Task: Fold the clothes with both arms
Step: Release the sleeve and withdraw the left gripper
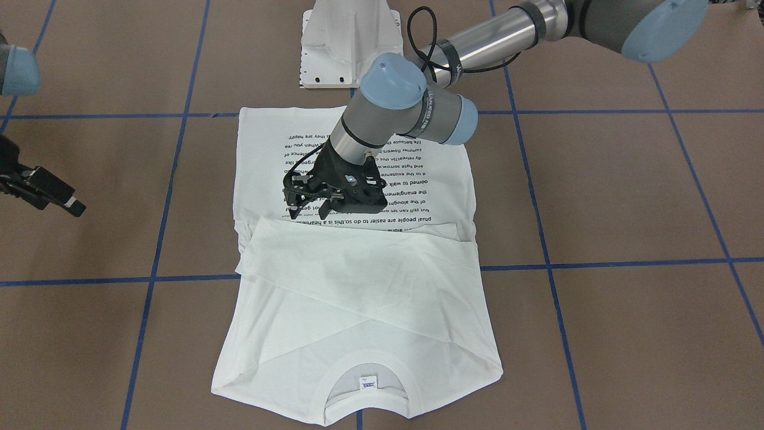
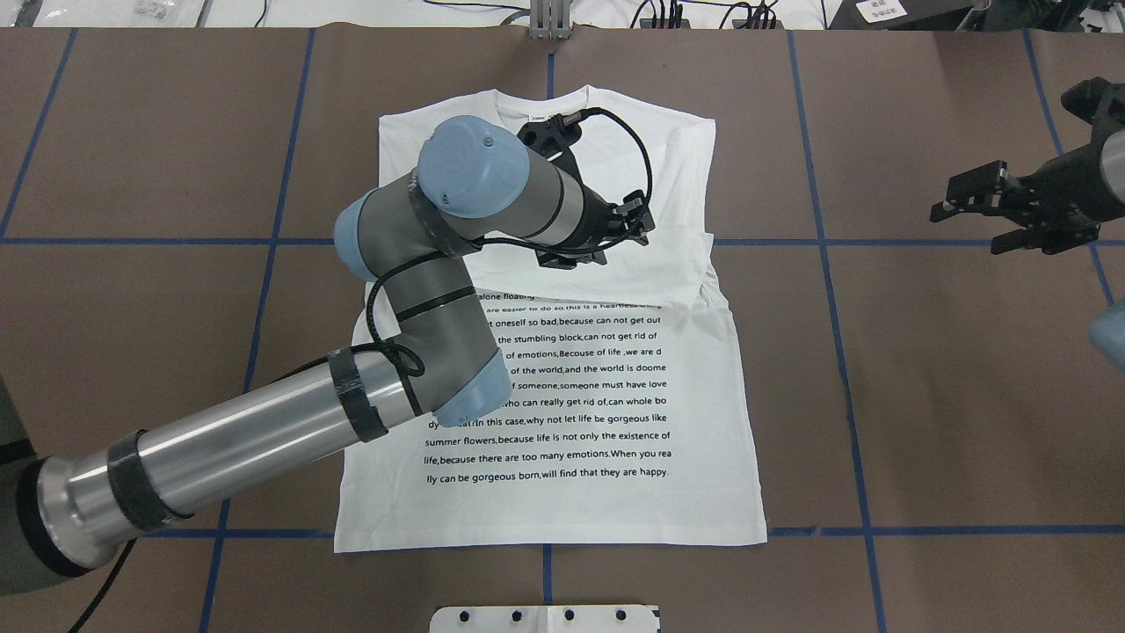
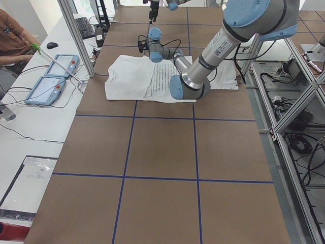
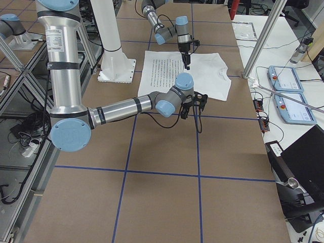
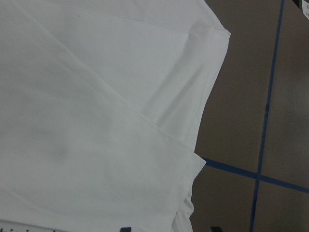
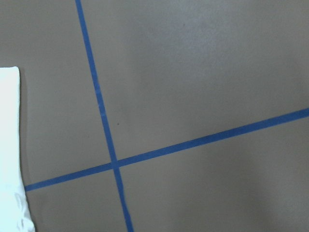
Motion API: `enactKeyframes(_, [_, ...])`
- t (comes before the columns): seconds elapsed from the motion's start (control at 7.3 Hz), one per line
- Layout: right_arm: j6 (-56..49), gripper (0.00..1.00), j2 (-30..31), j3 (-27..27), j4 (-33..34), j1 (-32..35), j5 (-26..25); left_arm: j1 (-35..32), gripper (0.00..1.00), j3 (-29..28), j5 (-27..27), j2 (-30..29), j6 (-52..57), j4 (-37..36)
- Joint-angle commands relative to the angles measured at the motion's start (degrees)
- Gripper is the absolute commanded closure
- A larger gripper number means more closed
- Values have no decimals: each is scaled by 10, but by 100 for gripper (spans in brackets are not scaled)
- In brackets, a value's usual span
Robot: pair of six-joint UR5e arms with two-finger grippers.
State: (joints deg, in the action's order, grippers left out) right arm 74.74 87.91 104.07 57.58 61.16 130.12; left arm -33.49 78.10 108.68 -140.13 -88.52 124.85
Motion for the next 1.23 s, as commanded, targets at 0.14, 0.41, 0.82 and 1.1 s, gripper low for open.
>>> enactKeyframes(0.14, [147,1,26,82,4,-94,-60,-20,36,142,0,97,111,-98])
enactKeyframes(0.41, [190,1,56,122,5,-172,-149,-35,36,242,2,163,173,-137])
enactKeyframes(0.82, [386,1,84,169,8,-334,-263,-40,36,417,7,318,190,-148])
enactKeyframes(1.1, [478,2,96,182,13,-447,-374,-40,35,420,6,321,186,-149])
